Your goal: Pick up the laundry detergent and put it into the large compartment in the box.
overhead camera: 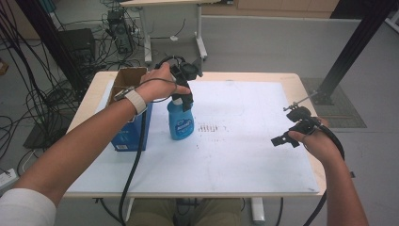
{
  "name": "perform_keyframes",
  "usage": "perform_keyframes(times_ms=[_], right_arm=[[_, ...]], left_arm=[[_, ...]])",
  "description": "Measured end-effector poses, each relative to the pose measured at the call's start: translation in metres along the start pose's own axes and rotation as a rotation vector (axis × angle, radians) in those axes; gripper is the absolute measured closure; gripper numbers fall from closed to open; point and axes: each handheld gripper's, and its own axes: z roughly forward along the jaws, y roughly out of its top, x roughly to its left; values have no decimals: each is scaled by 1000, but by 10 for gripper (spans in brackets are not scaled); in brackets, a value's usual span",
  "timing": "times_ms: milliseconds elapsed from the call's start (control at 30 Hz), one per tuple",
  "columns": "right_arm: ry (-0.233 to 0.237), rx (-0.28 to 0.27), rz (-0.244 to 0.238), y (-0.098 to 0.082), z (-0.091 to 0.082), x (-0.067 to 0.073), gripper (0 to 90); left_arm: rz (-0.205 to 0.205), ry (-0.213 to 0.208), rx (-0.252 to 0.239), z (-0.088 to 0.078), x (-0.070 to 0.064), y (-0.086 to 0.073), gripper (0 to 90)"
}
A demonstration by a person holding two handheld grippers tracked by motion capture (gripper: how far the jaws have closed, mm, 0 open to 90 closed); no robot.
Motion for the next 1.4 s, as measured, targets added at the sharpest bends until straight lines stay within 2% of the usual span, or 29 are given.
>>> perform_keyframes(times_ms=[1400], right_arm=[[4, 0, 1, -1, 1, -1, 75]], left_arm=[[-19, -5, -7, 2, 1, -1, 89]])
